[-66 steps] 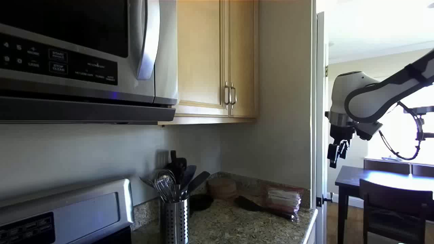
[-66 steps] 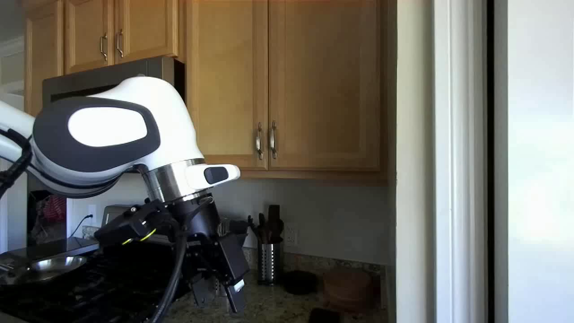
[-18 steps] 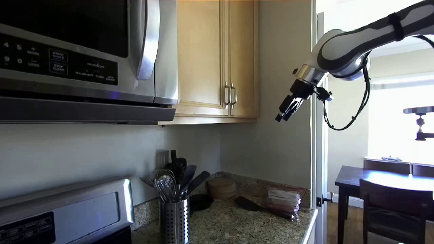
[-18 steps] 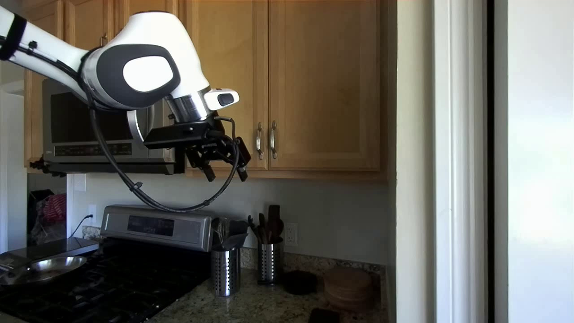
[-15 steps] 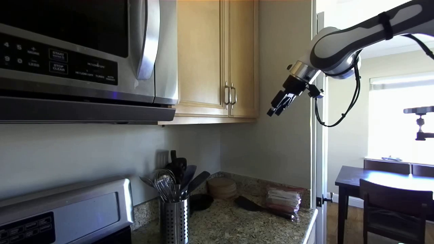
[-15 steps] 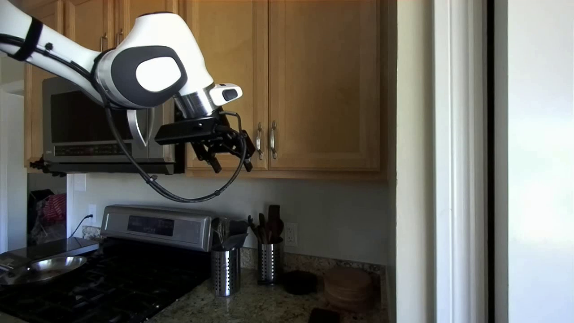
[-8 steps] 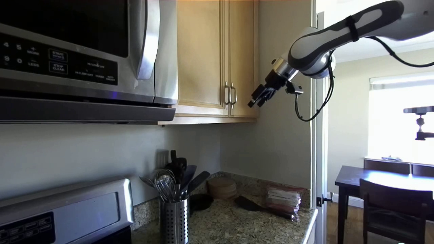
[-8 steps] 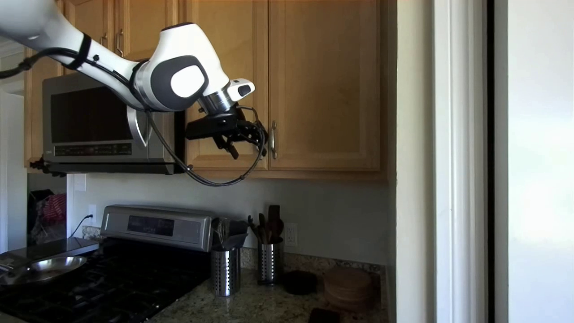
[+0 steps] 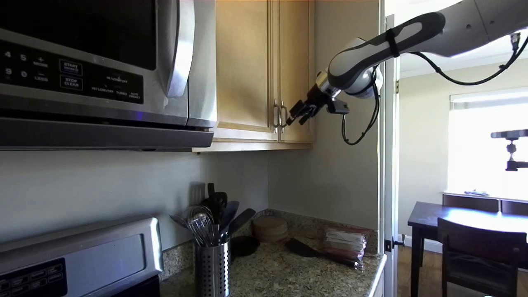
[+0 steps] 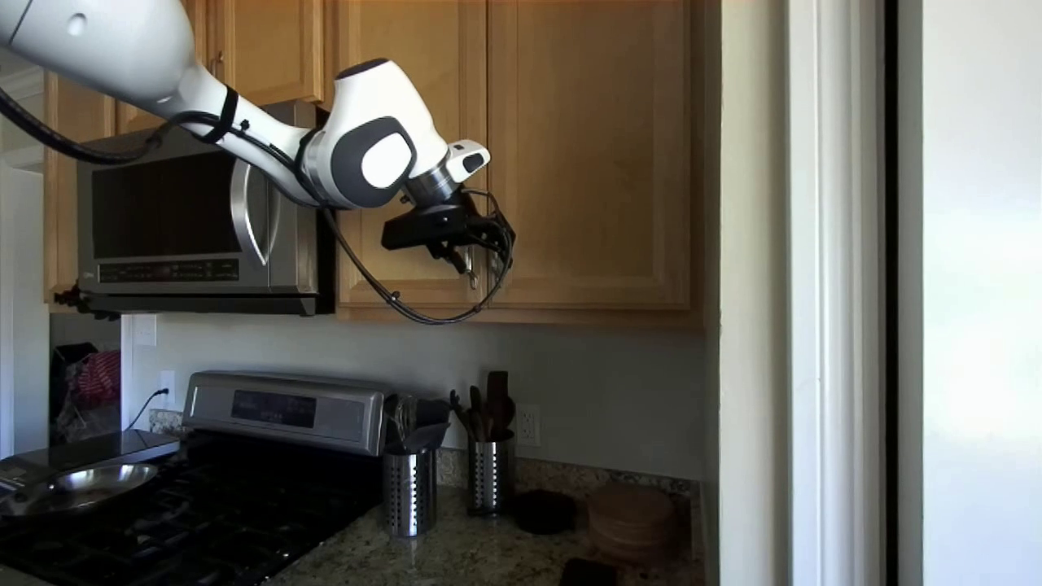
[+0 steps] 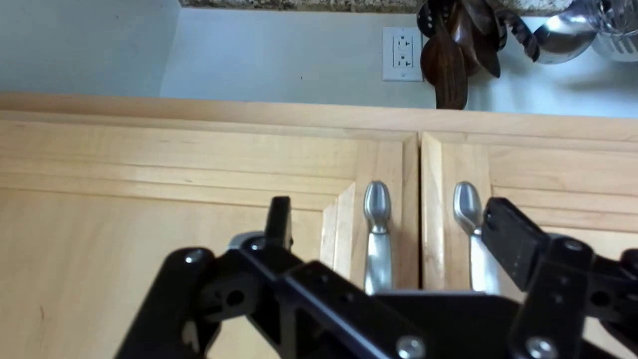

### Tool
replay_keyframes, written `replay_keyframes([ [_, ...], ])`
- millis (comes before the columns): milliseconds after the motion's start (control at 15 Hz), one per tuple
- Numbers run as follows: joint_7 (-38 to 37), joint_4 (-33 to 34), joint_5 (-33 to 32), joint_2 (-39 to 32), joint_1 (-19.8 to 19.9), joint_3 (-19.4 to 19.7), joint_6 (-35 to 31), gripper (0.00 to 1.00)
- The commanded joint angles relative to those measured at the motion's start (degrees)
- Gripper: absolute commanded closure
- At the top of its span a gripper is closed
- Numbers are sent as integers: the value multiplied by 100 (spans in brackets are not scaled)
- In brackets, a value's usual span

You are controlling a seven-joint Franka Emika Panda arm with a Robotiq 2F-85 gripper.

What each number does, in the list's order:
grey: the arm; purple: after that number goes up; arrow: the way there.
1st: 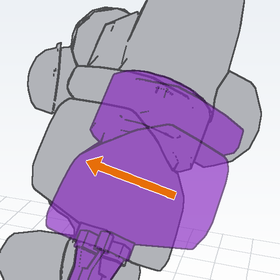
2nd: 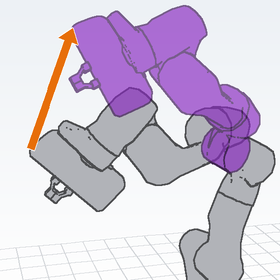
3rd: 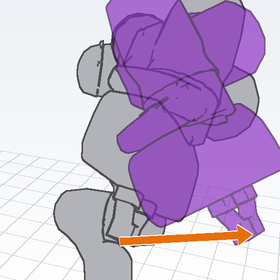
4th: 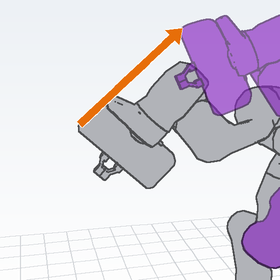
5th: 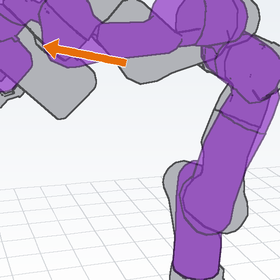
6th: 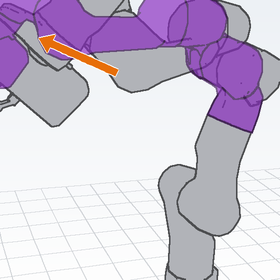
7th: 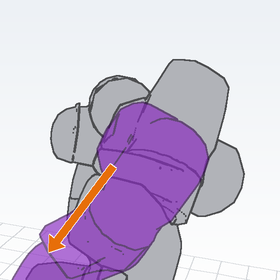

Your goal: Open the right door of the cabinet.

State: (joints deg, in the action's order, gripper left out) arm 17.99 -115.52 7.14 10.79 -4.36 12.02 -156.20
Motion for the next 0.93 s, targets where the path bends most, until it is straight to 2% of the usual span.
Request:
replay_keyframes([
  [0,81,358,226,-318,-43,68,-275,29],
  [133,109,459,296,-417,-47,71,-389,36],
  [667,248,658,665,-600,-73,51,-519,90],
  [867,488,675,876,-553,-101,40,-248,95],
])
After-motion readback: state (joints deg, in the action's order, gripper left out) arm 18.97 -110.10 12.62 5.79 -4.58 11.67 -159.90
